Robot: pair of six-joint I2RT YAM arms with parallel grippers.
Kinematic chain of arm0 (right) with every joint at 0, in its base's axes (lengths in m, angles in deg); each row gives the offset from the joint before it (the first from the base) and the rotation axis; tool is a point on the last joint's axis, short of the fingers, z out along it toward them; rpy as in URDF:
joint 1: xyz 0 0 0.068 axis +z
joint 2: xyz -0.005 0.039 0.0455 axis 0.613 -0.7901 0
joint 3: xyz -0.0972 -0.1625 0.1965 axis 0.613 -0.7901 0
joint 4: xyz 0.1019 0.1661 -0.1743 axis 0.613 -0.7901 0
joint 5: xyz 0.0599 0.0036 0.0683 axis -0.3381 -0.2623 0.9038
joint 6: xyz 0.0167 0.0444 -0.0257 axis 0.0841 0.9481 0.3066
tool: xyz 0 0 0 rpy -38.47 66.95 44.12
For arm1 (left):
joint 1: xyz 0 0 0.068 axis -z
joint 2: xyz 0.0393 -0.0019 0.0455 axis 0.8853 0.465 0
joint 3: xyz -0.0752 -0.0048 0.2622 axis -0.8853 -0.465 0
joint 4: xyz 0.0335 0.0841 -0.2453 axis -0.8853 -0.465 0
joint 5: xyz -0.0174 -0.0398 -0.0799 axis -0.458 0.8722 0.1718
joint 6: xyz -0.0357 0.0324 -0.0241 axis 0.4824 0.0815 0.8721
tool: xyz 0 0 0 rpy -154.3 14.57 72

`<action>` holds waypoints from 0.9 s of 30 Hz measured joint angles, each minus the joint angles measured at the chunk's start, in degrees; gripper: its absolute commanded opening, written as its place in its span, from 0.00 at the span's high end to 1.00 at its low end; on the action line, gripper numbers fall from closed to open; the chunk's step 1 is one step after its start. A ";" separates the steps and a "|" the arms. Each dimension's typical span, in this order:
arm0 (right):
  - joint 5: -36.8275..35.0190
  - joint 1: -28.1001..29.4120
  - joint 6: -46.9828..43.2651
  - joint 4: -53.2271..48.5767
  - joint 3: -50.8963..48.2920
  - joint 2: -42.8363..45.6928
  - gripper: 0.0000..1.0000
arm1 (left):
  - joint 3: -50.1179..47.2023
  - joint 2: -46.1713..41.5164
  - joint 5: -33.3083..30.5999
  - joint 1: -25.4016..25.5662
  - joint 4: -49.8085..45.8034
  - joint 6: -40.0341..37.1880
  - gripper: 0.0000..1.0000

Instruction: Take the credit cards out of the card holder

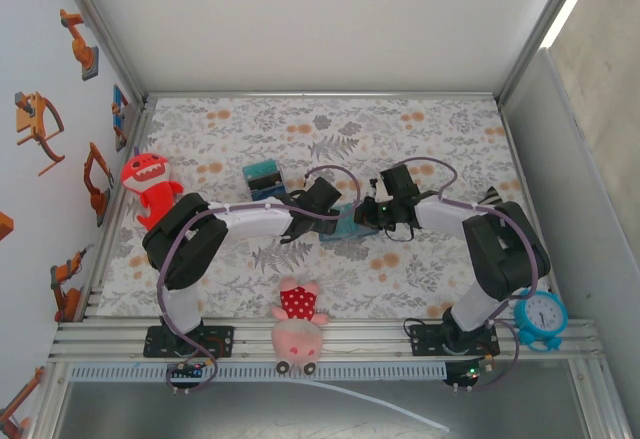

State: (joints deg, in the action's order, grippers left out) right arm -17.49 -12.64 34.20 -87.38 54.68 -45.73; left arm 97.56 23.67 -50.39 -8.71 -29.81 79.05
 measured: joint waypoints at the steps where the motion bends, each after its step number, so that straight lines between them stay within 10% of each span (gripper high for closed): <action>1: 0.13 -0.02 0.07 0.13 0.00 0.00 0.81 | 0.02 0.02 0.00 0.00 0.02 0.00 0.03; 20: 4.22 -1.05 2.47 7.65 -2.19 -3.30 0.76 | 0.24 0.24 0.02 0.00 0.02 0.02 0.03; 27: 7.41 -1.38 5.14 13.00 -4.15 -3.82 0.89 | 0.24 0.26 0.26 0.00 0.02 0.02 0.03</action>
State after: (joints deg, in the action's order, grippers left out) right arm -10.08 -14.01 39.34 -74.38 50.53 -49.56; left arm 97.80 23.93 -50.13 -8.71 -29.78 79.07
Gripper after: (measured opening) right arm 0.151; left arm 0.970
